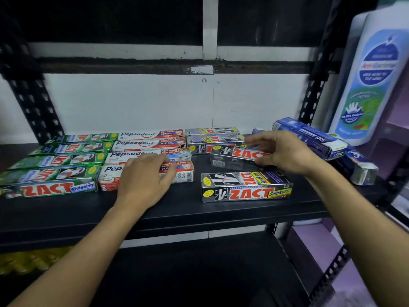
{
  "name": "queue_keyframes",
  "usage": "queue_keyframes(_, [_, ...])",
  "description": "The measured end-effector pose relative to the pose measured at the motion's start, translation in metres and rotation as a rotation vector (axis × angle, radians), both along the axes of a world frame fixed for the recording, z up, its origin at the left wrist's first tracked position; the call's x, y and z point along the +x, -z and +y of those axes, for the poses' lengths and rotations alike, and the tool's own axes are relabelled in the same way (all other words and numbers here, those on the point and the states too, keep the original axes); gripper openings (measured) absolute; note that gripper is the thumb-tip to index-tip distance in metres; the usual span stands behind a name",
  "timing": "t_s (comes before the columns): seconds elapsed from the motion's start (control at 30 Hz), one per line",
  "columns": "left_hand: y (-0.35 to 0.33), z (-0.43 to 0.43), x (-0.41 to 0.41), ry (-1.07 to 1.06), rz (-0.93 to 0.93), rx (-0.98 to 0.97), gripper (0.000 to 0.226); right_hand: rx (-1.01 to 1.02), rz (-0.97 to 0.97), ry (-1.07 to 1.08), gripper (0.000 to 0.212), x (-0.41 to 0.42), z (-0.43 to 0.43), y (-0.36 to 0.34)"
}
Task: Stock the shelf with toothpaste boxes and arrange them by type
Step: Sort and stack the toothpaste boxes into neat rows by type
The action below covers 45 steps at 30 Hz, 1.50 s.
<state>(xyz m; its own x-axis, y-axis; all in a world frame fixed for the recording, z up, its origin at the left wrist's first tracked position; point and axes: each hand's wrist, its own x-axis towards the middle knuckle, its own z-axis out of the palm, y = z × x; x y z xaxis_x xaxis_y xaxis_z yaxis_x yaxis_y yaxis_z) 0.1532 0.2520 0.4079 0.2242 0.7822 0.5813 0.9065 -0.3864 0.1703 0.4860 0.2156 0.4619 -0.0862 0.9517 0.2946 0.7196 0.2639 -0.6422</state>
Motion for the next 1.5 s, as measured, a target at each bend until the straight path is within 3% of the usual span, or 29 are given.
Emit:
queue_keyframes(0.2, [-0.001, -0.002, 0.000, -0.001, -0.012, -0.004, 0.039, 0.076, -0.097, 0.031, 0.080, -0.020, 0.016, 0.004])
queue_keyframes(0.43, [-0.001, -0.001, 0.000, 0.002, -0.018, 0.002, 0.039, 0.050, 0.005, -0.082, 0.057, -0.020, 0.012, 0.010])
queue_keyframes(0.57, [-0.001, -0.001, 0.001, -0.003, -0.008, -0.001, 0.041, 0.031, -0.169, -0.012, 0.057, -0.018, 0.010, 0.007])
queue_keyframes(0.7, [-0.002, -0.003, 0.001, -0.002, -0.010, -0.006, 0.042, 0.036, -0.328, 0.204, 0.072, -0.013, 0.012, 0.007])
queue_keyframes(0.83, [-0.002, -0.002, 0.001, -0.002, -0.009, -0.009, 0.043, -0.012, -0.319, 0.242, 0.077, -0.009, 0.018, 0.013])
queue_keyframes(1.13, [0.000, -0.001, 0.001, -0.002, -0.012, -0.002, 0.039, -0.065, -0.312, 0.178, 0.063, -0.003, 0.022, 0.008])
queue_keyframes(1.33, [0.000, 0.000, 0.000, -0.002, 0.001, 0.001, 0.042, -0.219, -0.303, 0.124, 0.067, 0.017, 0.014, 0.004])
queue_keyframes(1.5, [-0.001, 0.000, 0.000, -0.003, 0.010, -0.008, 0.045, -0.157, -0.085, 0.119, 0.063, 0.023, 0.004, 0.005])
